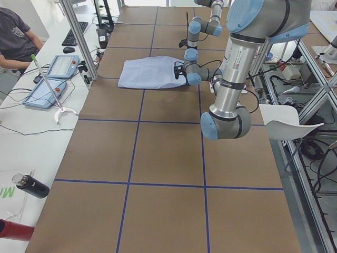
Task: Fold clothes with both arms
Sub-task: 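Grasp the near corners of the folded shirt with both grippers, then lift the near edge and fold it toward the far edge with both grippers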
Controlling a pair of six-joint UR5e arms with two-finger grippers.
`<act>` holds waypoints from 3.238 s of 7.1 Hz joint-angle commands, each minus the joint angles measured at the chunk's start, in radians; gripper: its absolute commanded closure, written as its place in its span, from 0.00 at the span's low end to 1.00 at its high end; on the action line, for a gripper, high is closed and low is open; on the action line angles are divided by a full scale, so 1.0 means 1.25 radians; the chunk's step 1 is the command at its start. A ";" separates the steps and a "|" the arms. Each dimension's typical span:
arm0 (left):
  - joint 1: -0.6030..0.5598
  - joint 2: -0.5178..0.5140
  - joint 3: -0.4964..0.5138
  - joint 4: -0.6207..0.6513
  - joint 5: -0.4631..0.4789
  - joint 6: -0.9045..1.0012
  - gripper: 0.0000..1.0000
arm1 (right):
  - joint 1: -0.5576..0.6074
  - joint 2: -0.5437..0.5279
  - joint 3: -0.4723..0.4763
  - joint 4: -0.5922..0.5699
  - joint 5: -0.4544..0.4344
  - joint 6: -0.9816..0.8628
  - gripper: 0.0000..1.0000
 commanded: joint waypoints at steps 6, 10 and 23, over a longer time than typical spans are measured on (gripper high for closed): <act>0.011 0.002 -0.181 0.213 -0.048 -0.001 1.00 | 0.030 -0.061 0.153 -0.006 0.155 -0.095 1.00; 0.074 0.003 -0.318 0.410 -0.052 0.009 1.00 | 0.048 -0.078 0.245 -0.007 0.361 -0.139 1.00; -0.113 -0.087 -0.310 0.564 -0.163 0.097 1.00 | 0.238 0.054 0.161 -0.006 0.474 -0.200 1.00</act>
